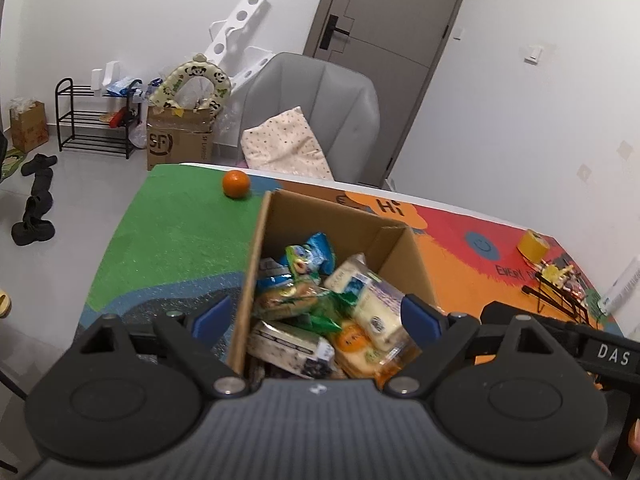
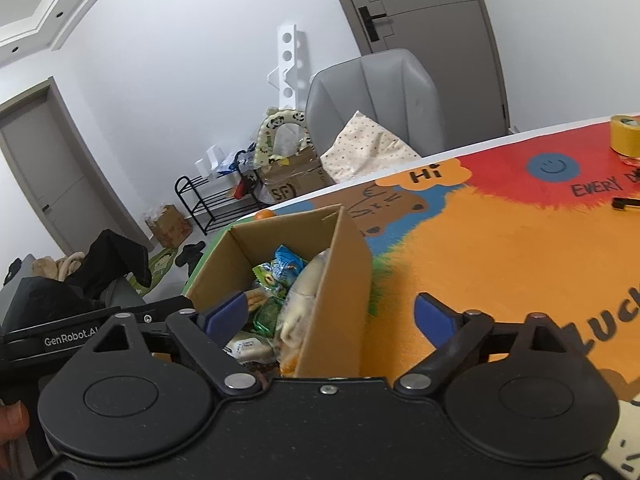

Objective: Organize snacks

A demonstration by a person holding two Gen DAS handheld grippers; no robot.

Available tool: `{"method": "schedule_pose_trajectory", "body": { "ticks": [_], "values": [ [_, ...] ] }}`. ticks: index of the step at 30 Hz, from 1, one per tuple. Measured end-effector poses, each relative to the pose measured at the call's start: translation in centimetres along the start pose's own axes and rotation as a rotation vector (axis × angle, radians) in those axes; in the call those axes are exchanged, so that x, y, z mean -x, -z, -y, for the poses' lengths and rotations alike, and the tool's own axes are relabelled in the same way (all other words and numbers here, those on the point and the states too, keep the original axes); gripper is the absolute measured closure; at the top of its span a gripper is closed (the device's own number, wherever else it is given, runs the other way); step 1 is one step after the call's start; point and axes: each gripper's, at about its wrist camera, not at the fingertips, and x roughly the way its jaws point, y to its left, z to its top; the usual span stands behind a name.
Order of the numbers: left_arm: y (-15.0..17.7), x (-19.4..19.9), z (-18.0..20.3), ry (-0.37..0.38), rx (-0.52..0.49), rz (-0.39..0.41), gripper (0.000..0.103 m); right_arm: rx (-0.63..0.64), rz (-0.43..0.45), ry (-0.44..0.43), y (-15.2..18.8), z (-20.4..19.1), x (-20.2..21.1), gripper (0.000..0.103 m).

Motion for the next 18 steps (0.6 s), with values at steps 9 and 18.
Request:
{"method": "schedule_pose_trajectory", "body": {
  "ticks": [9,18],
  "values": [
    [0.8,1.9,1.7,0.010,-0.020,-0.011,0.008,-0.031,0.029,0.019,0.3,1.2,2.7,0.000],
    [1.3,4.2,2.9,0.022,-0.040,-0.001,0.007,-0.051,0.045,0.052,1.1,1.9,4.9,0.000]
  ]
}}
